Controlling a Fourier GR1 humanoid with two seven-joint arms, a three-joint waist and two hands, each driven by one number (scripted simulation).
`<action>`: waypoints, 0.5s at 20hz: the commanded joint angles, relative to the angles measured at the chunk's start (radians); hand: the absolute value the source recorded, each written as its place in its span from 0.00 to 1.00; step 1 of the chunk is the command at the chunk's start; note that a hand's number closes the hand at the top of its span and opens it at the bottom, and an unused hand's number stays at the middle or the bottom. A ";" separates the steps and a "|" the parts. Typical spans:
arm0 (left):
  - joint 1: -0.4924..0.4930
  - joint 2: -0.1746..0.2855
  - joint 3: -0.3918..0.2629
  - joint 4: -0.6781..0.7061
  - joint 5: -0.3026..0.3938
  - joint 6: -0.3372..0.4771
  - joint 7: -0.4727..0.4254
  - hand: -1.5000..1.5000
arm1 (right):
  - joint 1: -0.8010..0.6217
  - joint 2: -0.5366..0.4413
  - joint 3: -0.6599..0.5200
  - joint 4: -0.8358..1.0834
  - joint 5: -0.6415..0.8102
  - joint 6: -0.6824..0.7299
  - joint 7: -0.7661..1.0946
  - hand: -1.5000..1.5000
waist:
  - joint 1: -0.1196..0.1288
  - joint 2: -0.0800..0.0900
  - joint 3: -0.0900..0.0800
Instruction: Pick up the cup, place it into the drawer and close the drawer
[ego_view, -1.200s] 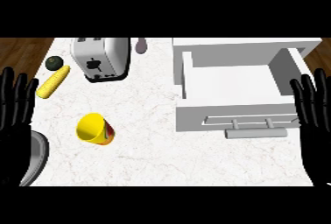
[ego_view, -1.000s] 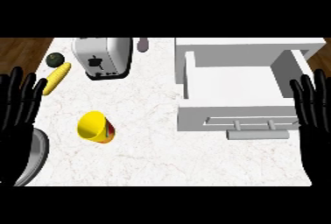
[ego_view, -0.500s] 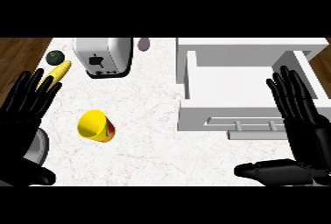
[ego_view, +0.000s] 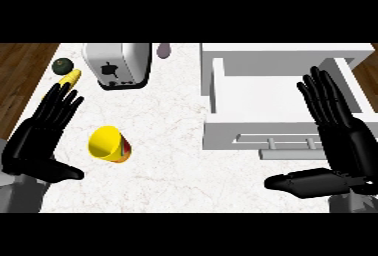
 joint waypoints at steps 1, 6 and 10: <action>-0.035 0.053 0.043 0.131 -0.023 -0.053 -0.040 0.00 | -0.049 -0.001 -0.023 0.026 -0.002 -0.003 0.008 0.00 | 0.002 -0.001 0.000; -0.049 0.046 0.040 0.382 -0.158 -0.078 -0.256 0.00 | -0.086 -0.024 -0.047 0.085 -0.002 0.018 -0.017 0.00 | -0.001 0.001 -0.001; -0.130 0.058 0.053 0.569 -0.208 -0.063 -0.339 0.00 | -0.082 -0.044 -0.090 0.025 -0.063 0.037 0.023 0.00 | -0.005 0.000 -0.001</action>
